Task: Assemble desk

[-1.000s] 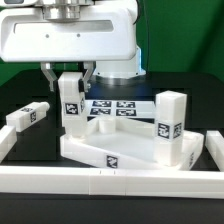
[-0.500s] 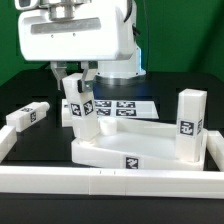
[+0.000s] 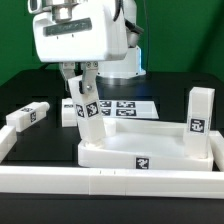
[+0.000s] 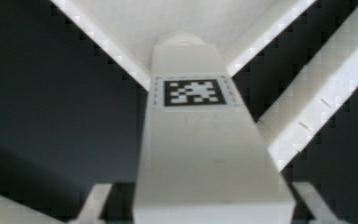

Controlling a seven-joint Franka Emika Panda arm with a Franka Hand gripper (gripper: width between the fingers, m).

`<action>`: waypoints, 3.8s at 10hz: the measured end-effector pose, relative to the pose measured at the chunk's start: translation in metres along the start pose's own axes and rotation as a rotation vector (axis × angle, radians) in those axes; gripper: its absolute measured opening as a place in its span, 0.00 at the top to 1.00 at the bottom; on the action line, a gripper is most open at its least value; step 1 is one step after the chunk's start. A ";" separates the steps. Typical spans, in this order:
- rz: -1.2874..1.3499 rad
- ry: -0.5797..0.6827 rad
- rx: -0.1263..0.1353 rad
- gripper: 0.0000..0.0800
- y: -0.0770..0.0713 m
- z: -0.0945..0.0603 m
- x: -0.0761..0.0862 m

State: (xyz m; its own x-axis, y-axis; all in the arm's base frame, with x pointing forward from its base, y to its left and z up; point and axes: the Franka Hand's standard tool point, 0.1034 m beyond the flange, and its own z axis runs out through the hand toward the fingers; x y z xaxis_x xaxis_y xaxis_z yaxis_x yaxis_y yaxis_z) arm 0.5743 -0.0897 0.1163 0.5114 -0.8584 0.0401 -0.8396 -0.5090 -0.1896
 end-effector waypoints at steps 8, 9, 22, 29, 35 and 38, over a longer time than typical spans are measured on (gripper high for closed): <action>0.455 -0.035 0.028 0.64 -0.017 0.001 -0.018; 0.411 -0.033 0.028 0.64 -0.017 0.002 -0.019; -0.783 -0.007 0.043 0.19 -0.020 0.007 -0.022; -1.080 -0.002 0.018 0.51 -0.024 0.006 -0.021; -1.033 -0.003 0.020 0.64 -0.025 0.005 -0.021; -0.617 -0.009 0.013 0.64 -0.023 0.005 -0.019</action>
Offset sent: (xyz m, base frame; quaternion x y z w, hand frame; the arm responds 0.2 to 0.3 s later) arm 0.0008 0.0156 -0.0043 -0.0029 -0.0235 0.1805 0.9833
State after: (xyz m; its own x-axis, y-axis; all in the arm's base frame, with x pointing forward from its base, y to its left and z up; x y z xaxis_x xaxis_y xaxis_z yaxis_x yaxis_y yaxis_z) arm 0.5844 -0.0614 0.1148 0.9038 -0.4051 0.1383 -0.3859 -0.9109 -0.1462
